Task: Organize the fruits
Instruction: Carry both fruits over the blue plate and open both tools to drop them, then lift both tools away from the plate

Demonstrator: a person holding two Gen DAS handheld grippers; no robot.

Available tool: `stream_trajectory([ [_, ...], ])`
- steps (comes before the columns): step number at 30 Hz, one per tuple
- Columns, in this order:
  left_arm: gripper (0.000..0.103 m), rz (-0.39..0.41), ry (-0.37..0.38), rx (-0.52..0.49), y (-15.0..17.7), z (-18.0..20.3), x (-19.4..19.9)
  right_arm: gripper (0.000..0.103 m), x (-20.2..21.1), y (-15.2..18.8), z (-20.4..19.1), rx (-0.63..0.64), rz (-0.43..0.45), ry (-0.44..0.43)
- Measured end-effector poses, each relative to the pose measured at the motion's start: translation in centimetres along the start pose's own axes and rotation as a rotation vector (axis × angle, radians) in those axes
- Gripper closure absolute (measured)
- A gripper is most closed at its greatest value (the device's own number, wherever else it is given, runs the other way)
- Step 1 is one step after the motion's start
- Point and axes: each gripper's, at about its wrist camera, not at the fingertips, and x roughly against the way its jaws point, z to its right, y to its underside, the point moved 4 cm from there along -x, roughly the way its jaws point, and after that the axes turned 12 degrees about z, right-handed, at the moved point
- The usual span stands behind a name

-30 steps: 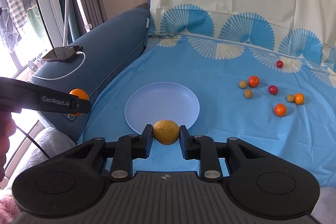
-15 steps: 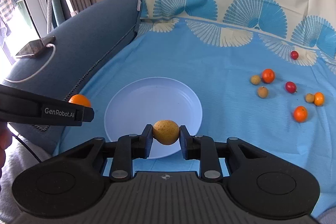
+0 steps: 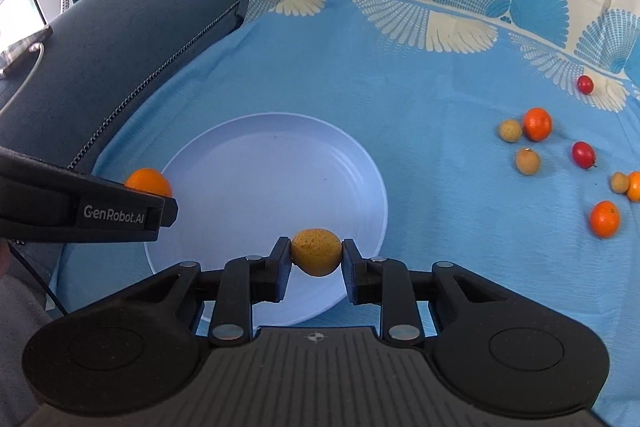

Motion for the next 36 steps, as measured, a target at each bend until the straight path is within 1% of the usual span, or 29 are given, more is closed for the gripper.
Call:
stream_trajectory([
  [4,0.065,0.001,-0.002,-0.008,0.1,-0.2,-0.9,0.075,-0.7,0.3,-0.4,0.031,-0.01,-0.003],
  [6,0.054,0.026,0.004,-0.022,-0.1,-0.2,-0.8,0.074,-1.0,0.1,-0.5,0.041,-0.009,0.002],
  [7,0.033,0.038,0.01,-0.027,-0.2,-0.2,-0.6,0.073,-0.9,-0.1,-0.5,0.042,-0.002,0.002],
  [8,0.01,0.054,0.011,-0.025,-0.5,-0.3,-0.2,0.065,-0.8,-0.3,-0.5,0.044,0.008,0.002],
  [9,0.005,0.079,0.004,-0.018,-0.7,-0.5,0.4,0.047,-0.5,-0.6,-0.5,0.045,0.023,0.006],
  [10,0.0,0.105,-0.005,-0.012,-1.0,-0.7,1.1,0.038,0.0,-0.9,-0.4,0.047,0.044,0.017],
  [11,0.0,0.126,-0.014,-0.013,-1.1,-0.9,1.8,0.025,0.5,-1.2,-0.4,0.051,0.063,0.028],
  [12,0.0,0.134,-0.022,-0.02,-1.2,-1.0,2.4,0.02,1.1,-1.5,-0.4,0.061,0.08,0.033],
  [13,0.0,0.132,-0.033,-0.022,-1.0,-1.2,2.9,0.018,1.7,-1.7,-0.3,0.072,0.087,0.034],
  [15,0.0,0.118,-0.038,-0.001,-0.2,-1.7,4.2,0.009,3.1,-1.7,-0.3,0.072,0.087,0.036],
  [18,0.0,0.113,-0.022,0.024,1.4,-2.0,6.8,0.004,5.8,-0.9,-0.5,0.018,0.07,0.025],
  [21,0.0,0.103,-0.046,0.056,3.6,-2.3,9.3,0.001,9.3,0.4,-1.1,-0.032,0.065,0.005],
  [24,0.0,0.085,-0.046,0.071,5.7,-2.0,11.3,0.001,12.2,2.0,-1.8,-0.044,0.085,0.008],
  [28,0.0,0.142,-0.057,0.052,6.5,-1.8,13.8,0.001,14.9,2.7,-2.3,0.006,0.132,0.023],
  [32,0.0,0.199,-0.058,0.059,6.7,-1.6,16.2,0.001,17.5,2.8,-2.2,0.002,0.205,0.049],
  [36,0.0,0.241,-0.06,0.054,7.1,-1.0,18.2,0.001,19.8,3.0,-1.9,0.0,0.256,0.06],
])
